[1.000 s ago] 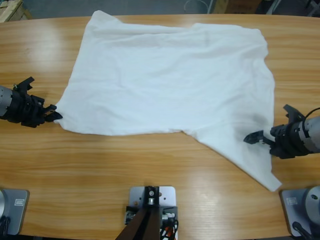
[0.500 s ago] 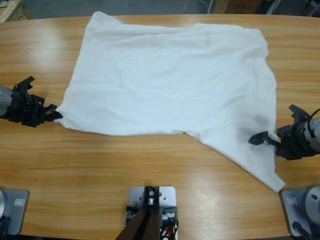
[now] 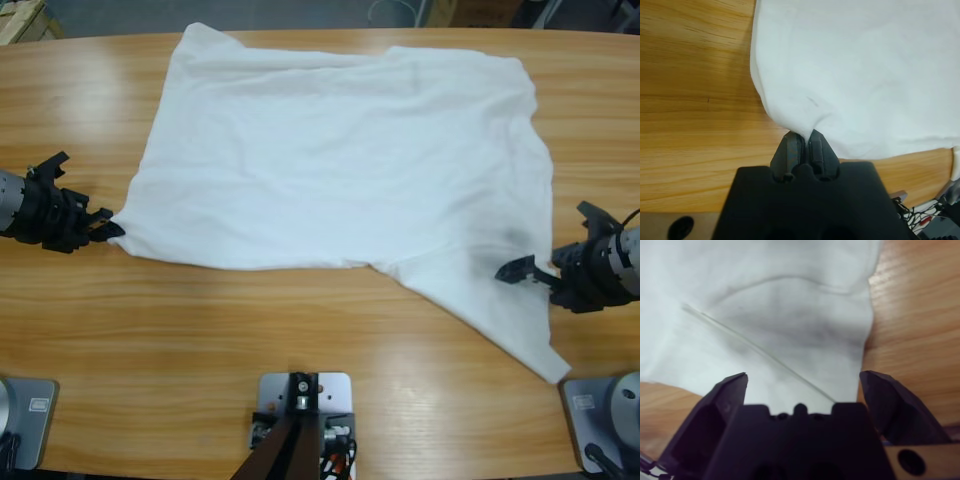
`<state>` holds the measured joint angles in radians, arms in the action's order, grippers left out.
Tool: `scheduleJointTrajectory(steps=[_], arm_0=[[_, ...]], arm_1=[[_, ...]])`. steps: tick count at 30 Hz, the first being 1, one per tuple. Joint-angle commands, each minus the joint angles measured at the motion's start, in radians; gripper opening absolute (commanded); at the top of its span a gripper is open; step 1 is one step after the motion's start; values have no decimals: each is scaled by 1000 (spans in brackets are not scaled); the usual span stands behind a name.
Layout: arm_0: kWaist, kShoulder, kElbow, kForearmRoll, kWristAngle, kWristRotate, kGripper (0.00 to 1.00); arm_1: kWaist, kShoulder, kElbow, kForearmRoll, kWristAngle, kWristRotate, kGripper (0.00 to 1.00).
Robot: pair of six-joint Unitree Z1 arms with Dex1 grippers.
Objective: Fold clothes
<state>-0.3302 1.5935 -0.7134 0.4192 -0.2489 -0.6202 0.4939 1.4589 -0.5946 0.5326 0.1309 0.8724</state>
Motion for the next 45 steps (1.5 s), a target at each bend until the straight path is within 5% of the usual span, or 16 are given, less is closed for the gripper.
scheduleJointTrajectory(steps=[1, 45], arm_0=[[8, 37, 2, -10, -10, 11, 0], [9, 39, 2, -10, -18, 10, 0]], arm_1=[[11, 28, 68, -84, -1, 27, 908], [21, 27, 75, -65, 5, 48, 830]])
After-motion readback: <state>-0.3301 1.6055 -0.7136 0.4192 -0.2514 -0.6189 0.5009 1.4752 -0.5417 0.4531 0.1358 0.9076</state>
